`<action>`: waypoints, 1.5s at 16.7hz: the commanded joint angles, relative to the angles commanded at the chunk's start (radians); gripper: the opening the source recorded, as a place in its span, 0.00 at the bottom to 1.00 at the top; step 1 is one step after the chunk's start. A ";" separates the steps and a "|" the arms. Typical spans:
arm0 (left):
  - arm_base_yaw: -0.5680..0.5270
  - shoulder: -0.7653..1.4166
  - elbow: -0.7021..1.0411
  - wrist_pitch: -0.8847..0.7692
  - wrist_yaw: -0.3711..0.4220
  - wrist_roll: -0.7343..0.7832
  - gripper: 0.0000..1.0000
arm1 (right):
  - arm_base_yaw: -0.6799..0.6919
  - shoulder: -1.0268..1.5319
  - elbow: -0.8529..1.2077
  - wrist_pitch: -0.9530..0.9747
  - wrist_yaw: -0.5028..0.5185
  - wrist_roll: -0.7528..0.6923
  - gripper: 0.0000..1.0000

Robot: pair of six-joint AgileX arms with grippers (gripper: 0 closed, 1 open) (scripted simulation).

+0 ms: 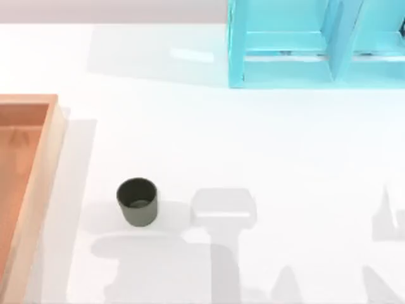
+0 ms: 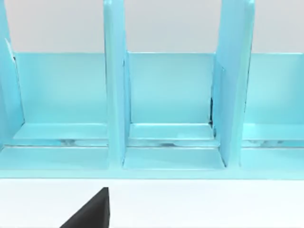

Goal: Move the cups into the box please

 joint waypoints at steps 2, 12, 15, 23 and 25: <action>-0.093 0.064 0.036 0.012 -0.009 -0.092 1.00 | 0.000 0.000 0.000 0.000 0.000 0.000 1.00; -0.789 0.429 0.222 0.163 -0.060 -0.774 1.00 | 0.000 0.000 0.000 0.000 0.000 0.000 1.00; -0.882 0.478 0.243 0.201 -0.068 -0.868 1.00 | 0.000 0.000 0.000 0.000 0.000 0.000 1.00; -0.891 0.489 0.209 0.245 -0.068 -0.877 1.00 | 0.000 0.000 0.000 0.000 0.000 0.000 1.00; -0.891 0.506 0.153 0.321 -0.069 -0.876 1.00 | 0.000 0.000 0.000 0.000 0.000 0.000 1.00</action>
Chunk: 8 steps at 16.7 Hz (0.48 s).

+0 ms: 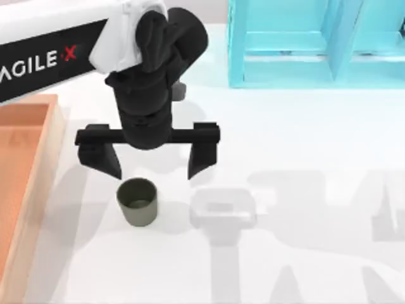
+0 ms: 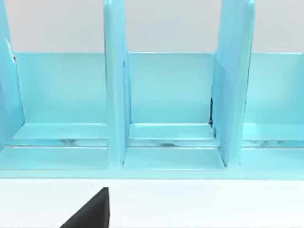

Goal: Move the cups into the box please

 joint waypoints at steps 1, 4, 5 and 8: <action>0.000 0.012 -0.034 0.049 0.000 0.000 1.00 | 0.000 0.000 0.000 0.000 0.000 0.000 1.00; 0.000 0.047 -0.136 0.193 0.001 0.001 1.00 | 0.000 0.000 0.000 0.000 0.000 0.000 1.00; 0.000 0.056 -0.163 0.225 0.001 0.001 1.00 | 0.000 0.000 0.000 0.000 0.000 0.000 1.00; 0.000 0.064 -0.193 0.258 0.001 0.001 1.00 | 0.000 0.000 0.000 0.000 0.000 0.000 1.00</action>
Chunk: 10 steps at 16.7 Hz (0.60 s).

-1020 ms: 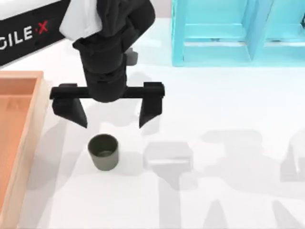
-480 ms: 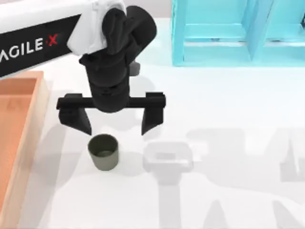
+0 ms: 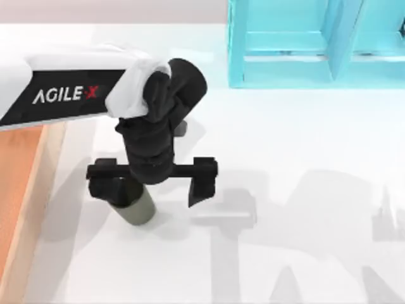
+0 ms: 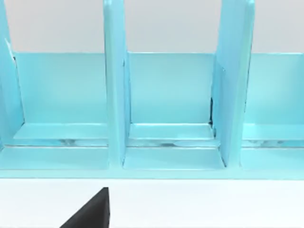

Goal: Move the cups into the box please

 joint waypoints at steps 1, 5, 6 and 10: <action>0.000 0.000 0.000 0.000 0.000 0.000 1.00 | 0.000 0.000 0.000 0.000 0.000 0.000 1.00; 0.000 0.000 0.000 0.000 0.000 0.000 0.85 | 0.000 0.000 0.000 0.000 0.000 0.000 1.00; 0.000 0.000 0.000 0.000 0.000 0.000 0.77 | 0.000 0.000 0.000 0.000 0.000 0.000 1.00; 0.000 0.000 0.000 0.000 0.000 0.000 0.47 | 0.000 0.000 0.000 0.000 0.000 0.000 1.00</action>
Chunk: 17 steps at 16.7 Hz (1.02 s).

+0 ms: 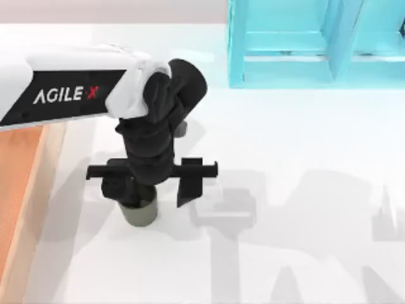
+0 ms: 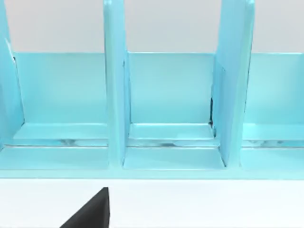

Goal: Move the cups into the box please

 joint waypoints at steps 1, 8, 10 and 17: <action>0.000 0.000 0.000 0.000 0.000 0.000 0.40 | 0.000 0.000 0.000 0.000 0.000 0.000 1.00; 0.000 0.000 0.000 0.000 0.000 0.000 0.00 | 0.000 0.000 0.000 0.000 0.000 0.000 1.00; 0.000 0.000 0.000 0.000 0.000 0.000 0.00 | 0.000 0.000 0.000 0.000 0.000 0.000 1.00; 0.016 -0.017 0.007 -0.015 -0.001 0.016 0.00 | 0.000 0.000 0.000 0.000 0.000 0.000 1.00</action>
